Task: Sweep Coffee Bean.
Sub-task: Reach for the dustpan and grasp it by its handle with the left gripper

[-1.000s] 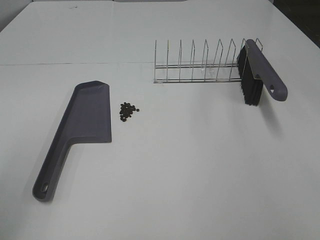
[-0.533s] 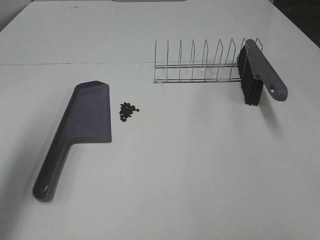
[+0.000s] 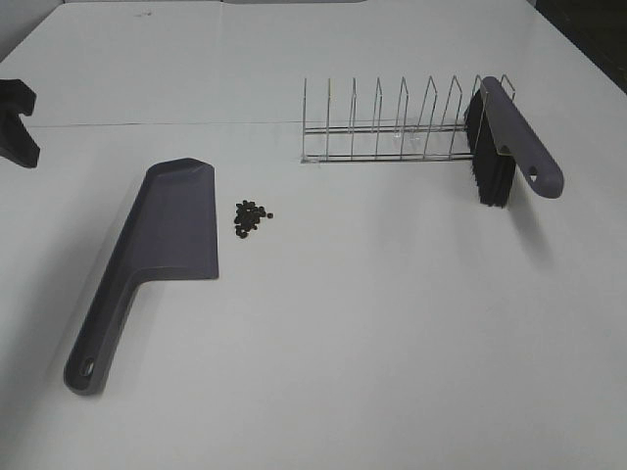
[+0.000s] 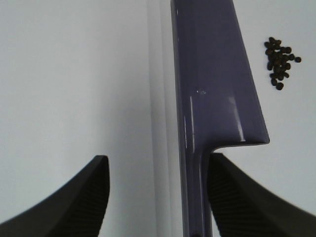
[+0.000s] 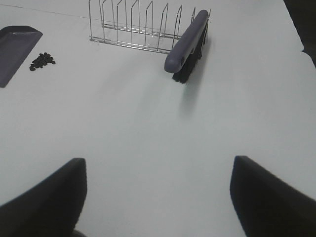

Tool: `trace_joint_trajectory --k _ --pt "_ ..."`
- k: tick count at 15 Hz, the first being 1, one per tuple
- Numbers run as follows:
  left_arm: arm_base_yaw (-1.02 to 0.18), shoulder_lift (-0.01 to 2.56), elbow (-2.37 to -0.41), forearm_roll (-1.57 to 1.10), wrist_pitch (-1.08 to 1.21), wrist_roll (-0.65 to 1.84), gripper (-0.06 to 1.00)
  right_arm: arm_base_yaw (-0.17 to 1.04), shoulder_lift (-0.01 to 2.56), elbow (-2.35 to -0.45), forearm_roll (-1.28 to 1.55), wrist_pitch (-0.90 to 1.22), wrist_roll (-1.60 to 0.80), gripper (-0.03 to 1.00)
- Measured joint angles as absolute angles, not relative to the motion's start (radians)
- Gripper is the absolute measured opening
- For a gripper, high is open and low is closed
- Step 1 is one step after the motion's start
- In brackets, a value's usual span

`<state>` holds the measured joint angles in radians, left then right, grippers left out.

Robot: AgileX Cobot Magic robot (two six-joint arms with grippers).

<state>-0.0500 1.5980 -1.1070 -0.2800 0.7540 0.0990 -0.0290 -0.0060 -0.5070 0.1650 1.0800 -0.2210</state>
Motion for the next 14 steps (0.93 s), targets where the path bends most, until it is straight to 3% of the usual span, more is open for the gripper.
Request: trace_joint_trajectory --k 4,9,14 --pt "-0.071 1.711 -1.119 -0.267 0.798 0.044 0.54 -0.029 -0.006 -0.507 0.165 1.08 -0.221 0.67" --pt "-0.241 1.824 -1.119 -0.152 0.843 -0.119 0.57 -0.029 -0.006 -0.507 0.165 1.08 -0.221 0.67" --pt "-0.307 1.919 -1.119 -0.131 0.851 -0.178 0.6 -0.029 -0.006 -0.507 0.165 1.08 -0.221 0.67"
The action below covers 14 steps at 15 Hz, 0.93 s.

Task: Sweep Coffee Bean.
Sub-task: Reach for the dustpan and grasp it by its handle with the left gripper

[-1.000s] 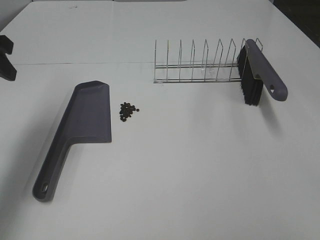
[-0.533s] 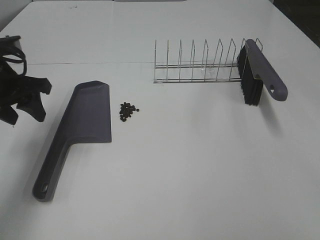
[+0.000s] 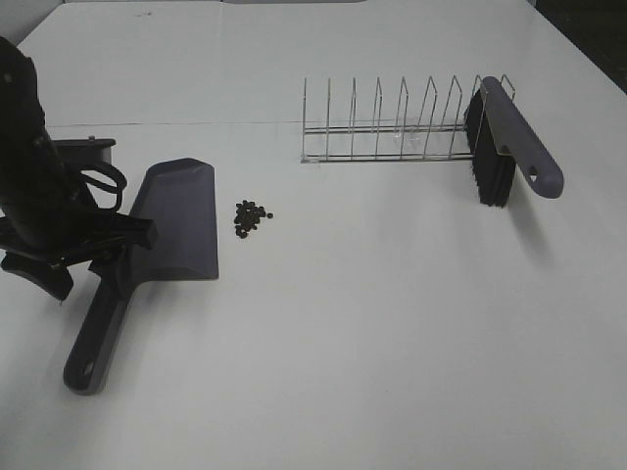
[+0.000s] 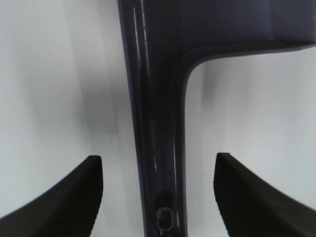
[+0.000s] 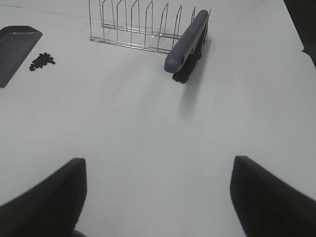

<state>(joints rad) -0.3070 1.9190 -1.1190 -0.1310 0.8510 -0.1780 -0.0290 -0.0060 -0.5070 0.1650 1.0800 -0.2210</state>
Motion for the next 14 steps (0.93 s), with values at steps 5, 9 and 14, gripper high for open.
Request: trace_joint_trajectory --k 5,9,14 --pt "-0.307 1.974 -1.119 -0.127 0.787 -0.196 0.61 -0.029 -0.006 -0.507 0.165 1.08 -0.221 0.67" --pt "-0.307 2.034 -1.119 -0.133 0.735 -0.196 0.61 -0.029 -0.006 -0.507 0.165 1.08 -0.221 0.67" --pt "-0.307 2.049 -1.13 -0.126 0.722 -0.201 0.35 -0.029 -0.006 -0.507 0.165 1.08 -0.221 0.67"
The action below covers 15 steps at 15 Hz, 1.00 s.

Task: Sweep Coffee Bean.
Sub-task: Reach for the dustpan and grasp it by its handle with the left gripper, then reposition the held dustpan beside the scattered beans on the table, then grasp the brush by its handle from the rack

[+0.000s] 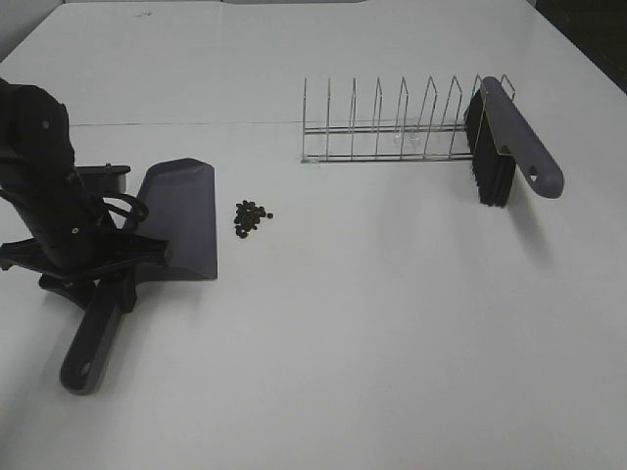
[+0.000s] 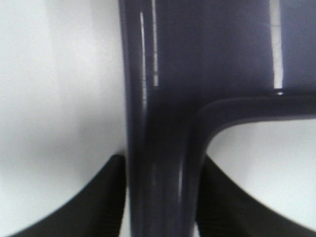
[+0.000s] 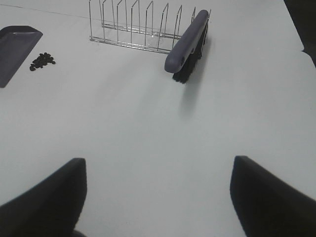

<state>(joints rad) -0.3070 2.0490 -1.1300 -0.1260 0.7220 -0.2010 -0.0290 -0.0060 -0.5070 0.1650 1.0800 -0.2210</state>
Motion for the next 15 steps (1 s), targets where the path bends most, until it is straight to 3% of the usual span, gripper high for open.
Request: trace_joint_trajectory --k 2,11,15 --pt "-0.307 2.049 -1.131 -0.131 0.723 -0.218 0.27 -0.029 -0.006 -0.507 0.165 1.08 -0.221 0.67" --pt "-0.307 1.918 -1.126 -0.105 0.76 -0.285 0.27 -0.029 -0.006 -0.507 0.165 1.08 -0.221 0.67" --pt "-0.307 1.907 -1.126 -0.085 0.788 -0.287 0.27 -0.029 0.143 -0.516 0.165 1.051 -0.221 0.66"
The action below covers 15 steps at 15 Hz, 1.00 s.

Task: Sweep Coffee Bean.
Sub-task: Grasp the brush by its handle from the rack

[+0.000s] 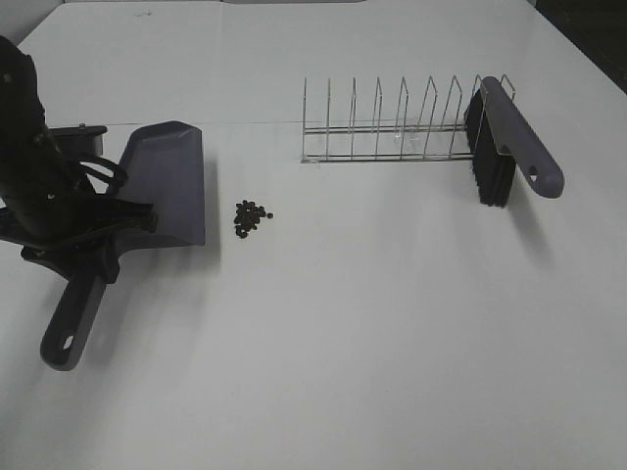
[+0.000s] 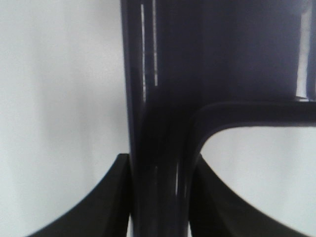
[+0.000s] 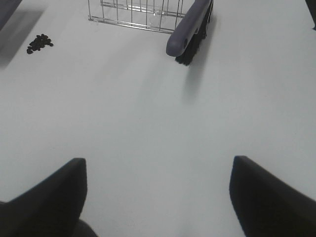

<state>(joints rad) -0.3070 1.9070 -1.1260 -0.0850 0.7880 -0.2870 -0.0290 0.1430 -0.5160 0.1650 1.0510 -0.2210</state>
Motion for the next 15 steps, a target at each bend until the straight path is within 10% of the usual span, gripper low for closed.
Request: trace_joint_trajectory --k 7,15 --pt "-0.307 1.907 -1.126 -0.071 0.787 -0.27 0.27 -0.029 0.589 -0.563 0.282 0.627 -0.225 0.65" --pt "-0.307 1.907 -1.126 -0.071 0.784 -0.247 0.26 -0.029 1.351 -1.055 0.287 0.592 -0.244 0.63"
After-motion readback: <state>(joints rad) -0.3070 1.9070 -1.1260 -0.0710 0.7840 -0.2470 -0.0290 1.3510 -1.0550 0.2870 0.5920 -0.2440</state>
